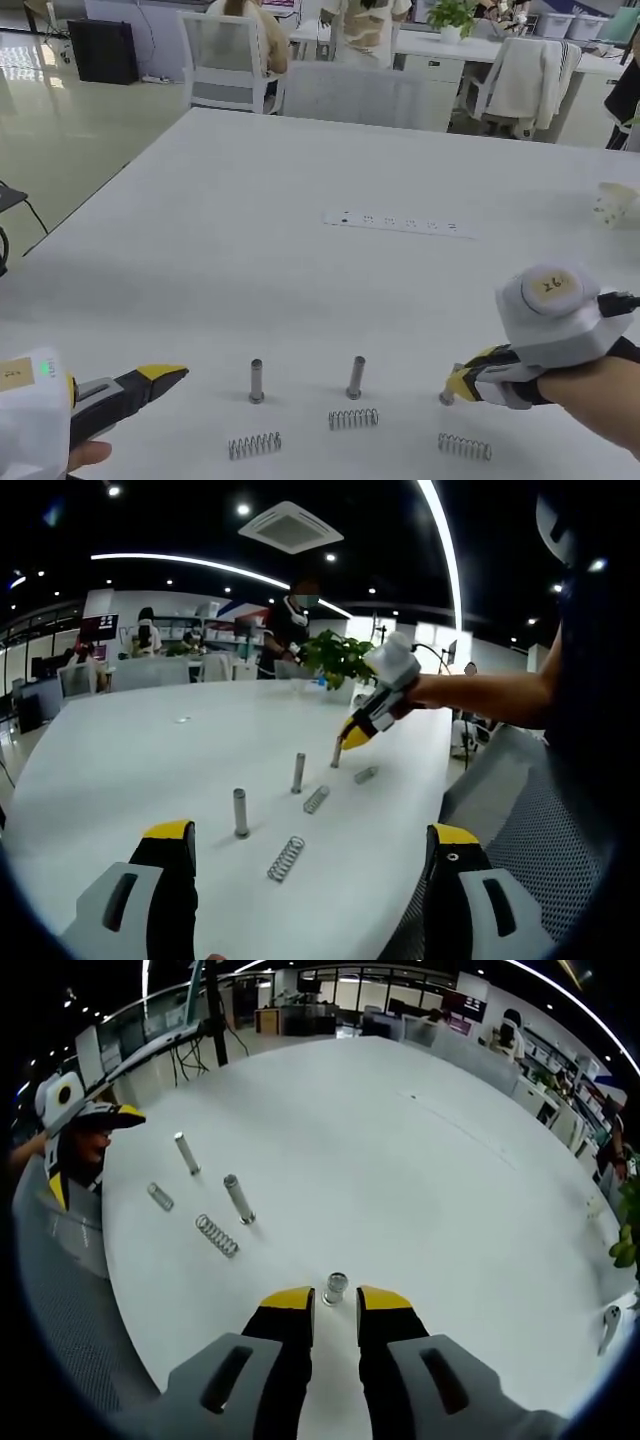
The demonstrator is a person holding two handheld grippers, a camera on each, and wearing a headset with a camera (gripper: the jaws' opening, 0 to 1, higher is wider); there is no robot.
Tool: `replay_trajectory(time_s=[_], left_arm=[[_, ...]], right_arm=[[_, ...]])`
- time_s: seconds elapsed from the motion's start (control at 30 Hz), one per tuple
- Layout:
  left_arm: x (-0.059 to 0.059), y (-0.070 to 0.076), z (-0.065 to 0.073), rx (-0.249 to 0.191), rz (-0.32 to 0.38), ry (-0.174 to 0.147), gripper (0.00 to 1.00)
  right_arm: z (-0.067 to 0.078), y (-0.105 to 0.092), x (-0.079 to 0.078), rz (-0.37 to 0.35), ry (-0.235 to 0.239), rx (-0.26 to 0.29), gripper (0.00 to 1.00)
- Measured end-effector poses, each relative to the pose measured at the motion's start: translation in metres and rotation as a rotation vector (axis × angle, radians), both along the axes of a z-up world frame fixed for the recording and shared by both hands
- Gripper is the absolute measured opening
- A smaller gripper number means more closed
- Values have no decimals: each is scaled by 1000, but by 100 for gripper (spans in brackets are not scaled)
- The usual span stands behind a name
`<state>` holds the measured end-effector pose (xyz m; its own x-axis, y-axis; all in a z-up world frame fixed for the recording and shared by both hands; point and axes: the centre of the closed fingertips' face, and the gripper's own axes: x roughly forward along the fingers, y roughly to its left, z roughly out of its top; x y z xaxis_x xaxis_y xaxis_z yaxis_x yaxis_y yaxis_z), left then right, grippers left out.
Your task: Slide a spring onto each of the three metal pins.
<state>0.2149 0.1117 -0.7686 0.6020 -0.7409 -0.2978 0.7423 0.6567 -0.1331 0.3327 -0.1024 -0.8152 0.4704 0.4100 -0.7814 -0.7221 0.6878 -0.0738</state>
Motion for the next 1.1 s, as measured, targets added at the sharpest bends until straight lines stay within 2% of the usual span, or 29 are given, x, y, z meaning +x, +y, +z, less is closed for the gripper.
replay_trajectory(time_s=[0.3, 0.7, 1.1], left_arm=[[0, -1, 1, 1, -2, 2, 92], [-1, -1, 1, 4, -6, 2, 92], [-3, -2, 1, 3, -7, 4, 92]], right_arm=[[-1, -8, -6, -6, 2, -4, 15], [7, -12, -20, 30, 0, 10, 15], [-8, -14, -41, 99, 46, 1, 16]])
